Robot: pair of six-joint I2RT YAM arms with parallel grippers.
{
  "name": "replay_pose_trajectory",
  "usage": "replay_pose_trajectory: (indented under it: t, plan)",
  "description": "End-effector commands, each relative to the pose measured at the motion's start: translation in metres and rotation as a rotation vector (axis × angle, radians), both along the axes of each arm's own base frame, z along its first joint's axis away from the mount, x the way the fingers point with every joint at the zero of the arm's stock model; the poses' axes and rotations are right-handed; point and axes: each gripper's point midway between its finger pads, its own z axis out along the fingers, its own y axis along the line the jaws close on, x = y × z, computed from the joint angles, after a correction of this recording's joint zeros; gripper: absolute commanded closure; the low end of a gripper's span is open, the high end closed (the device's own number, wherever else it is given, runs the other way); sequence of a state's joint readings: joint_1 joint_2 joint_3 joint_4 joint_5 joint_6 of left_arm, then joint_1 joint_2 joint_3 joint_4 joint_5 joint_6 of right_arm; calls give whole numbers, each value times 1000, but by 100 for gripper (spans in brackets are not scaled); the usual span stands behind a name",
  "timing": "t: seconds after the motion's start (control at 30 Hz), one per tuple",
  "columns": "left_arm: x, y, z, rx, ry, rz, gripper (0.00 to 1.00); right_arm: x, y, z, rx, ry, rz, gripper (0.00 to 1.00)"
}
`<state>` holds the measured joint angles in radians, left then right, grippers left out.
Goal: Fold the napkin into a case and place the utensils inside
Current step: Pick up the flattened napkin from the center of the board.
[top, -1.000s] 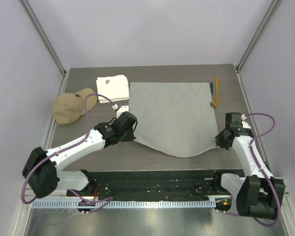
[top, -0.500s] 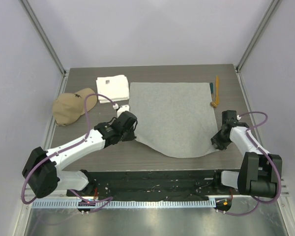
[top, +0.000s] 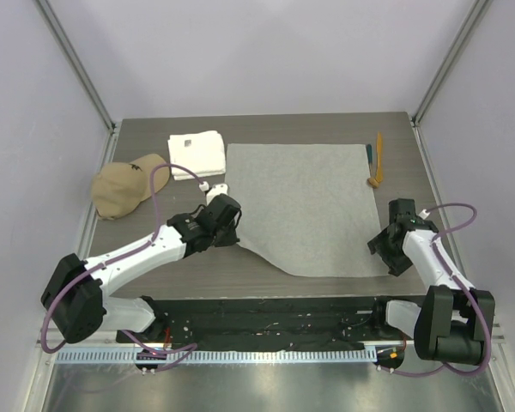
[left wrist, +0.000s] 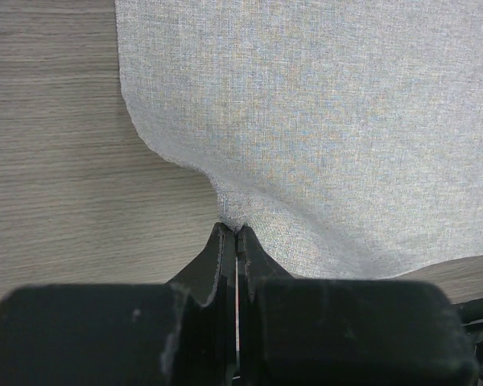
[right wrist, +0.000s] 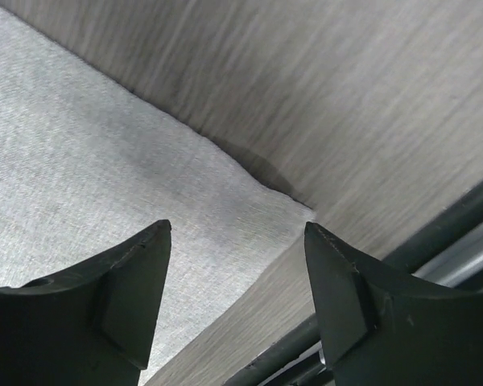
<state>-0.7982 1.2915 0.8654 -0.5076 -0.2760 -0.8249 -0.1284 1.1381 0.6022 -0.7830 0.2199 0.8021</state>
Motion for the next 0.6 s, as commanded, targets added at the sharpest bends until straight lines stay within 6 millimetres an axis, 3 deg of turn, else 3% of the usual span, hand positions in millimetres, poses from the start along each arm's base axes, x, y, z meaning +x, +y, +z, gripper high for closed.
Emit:
replay_pose_trajectory:
  t: [0.0, 0.1, 0.2, 0.27, 0.57]
  plan:
    - [7, -4, 4, -16, -40, -10, 100, -19, -11, 12, -57, 40, -124, 28]
    - [7, -4, 3, -16, -42, -13, 100, -19, -14, 17, -71, 8, -163, 40]
    - [8, -6, 3, -21, -45, -17, 100, -18, -20, 18, -106, 25, -150, 81]
    - [9, -7, 3, -19, -46, -19, 100, -19, -22, 15, -113, 72, -133, 93]
    - [13, -8, 7, -11, -56, -21, 100, -13, -10, -12, -43, 103, -60, 91]
